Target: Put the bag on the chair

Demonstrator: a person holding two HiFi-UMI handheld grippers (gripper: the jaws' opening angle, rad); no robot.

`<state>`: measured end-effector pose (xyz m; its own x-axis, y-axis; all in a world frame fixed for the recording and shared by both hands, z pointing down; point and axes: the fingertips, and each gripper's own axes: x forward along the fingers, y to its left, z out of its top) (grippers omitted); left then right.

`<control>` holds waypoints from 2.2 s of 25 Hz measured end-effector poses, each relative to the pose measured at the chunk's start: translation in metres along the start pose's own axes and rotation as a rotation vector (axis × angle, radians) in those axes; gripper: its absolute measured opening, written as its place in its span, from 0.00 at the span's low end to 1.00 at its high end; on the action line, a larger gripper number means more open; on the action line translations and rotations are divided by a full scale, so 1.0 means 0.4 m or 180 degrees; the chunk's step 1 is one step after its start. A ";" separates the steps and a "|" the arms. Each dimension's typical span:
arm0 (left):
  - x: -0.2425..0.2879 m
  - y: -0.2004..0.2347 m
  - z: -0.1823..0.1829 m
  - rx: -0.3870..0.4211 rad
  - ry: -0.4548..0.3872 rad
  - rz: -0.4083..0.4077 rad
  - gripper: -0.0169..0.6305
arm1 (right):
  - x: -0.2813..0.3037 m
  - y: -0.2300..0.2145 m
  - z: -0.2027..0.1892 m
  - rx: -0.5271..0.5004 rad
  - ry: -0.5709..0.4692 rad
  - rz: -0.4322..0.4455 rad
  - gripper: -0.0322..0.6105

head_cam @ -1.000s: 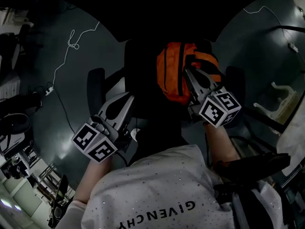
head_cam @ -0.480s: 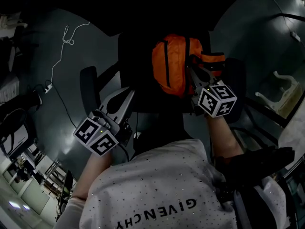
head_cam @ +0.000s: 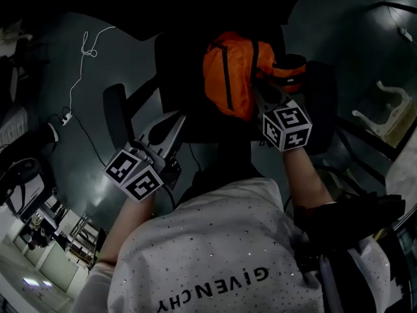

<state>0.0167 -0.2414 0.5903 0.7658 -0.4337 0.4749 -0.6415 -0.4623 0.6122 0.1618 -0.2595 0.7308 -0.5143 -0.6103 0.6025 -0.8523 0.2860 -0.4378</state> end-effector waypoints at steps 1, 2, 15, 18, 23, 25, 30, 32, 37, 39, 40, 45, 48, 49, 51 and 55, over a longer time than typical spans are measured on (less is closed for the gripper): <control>-0.004 -0.006 0.001 0.0017 0.0028 -0.0014 0.03 | -0.003 0.009 -0.001 -0.0004 0.0014 -0.0012 0.07; -0.007 -0.010 0.002 0.0016 0.0056 -0.0006 0.03 | -0.006 0.018 0.002 0.0018 0.0009 -0.0013 0.10; -0.022 -0.011 -0.004 -0.0247 -0.0178 0.0255 0.03 | -0.045 0.006 -0.033 0.0546 -0.0024 -0.0221 0.41; -0.064 -0.011 0.034 -0.0239 -0.0319 0.0351 0.03 | -0.070 0.020 -0.017 0.0632 -0.0001 -0.0245 0.44; -0.114 -0.028 0.072 -0.0104 -0.0520 0.0386 0.03 | -0.089 0.013 -0.011 0.0430 0.0181 -0.0522 0.49; -0.135 -0.031 0.078 -0.0059 -0.0564 0.0422 0.03 | -0.099 0.016 -0.014 0.0396 0.0299 -0.0634 0.50; -0.181 -0.032 0.111 -0.0128 -0.0742 0.0530 0.03 | -0.140 0.020 0.023 0.0217 0.0348 -0.0869 0.50; -0.191 -0.036 0.137 -0.0113 -0.0855 0.0568 0.03 | -0.152 0.004 0.065 0.0162 0.0266 -0.0948 0.50; -0.256 -0.049 0.173 -0.0104 -0.1106 0.0678 0.03 | -0.199 0.023 0.140 0.0137 0.0046 -0.0987 0.50; -0.275 -0.040 0.214 -0.0086 -0.1220 0.0660 0.03 | -0.204 0.040 0.205 0.0093 -0.0109 -0.0978 0.50; -0.286 -0.037 0.229 -0.0076 -0.1258 0.0656 0.03 | -0.213 0.048 0.234 0.0078 -0.0196 -0.0982 0.50; -0.329 -0.045 0.287 0.0036 -0.1424 0.0626 0.03 | -0.302 0.082 0.415 0.0096 -0.0899 -0.1003 0.36; -0.340 -0.092 0.294 0.0098 -0.1488 0.0495 0.03 | -0.378 0.121 0.494 0.0197 -0.1234 -0.0785 0.29; -0.337 -0.111 0.294 0.0113 -0.1506 0.0423 0.03 | -0.403 0.130 0.514 0.0220 -0.1331 -0.0727 0.28; -0.334 -0.148 0.304 0.0153 -0.1555 0.0261 0.03 | -0.453 0.153 0.553 0.0221 -0.1559 -0.0649 0.17; -0.407 -0.210 0.329 0.0319 -0.1703 0.0010 0.03 | -0.552 0.298 0.597 -0.0078 -0.1922 -0.0467 0.05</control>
<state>-0.0600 -0.2339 0.3783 0.6504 -0.7561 0.0726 -0.6649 -0.5206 0.5356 0.1964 -0.2670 0.3860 -0.2531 -0.9527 0.1683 -0.9157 0.1798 -0.3593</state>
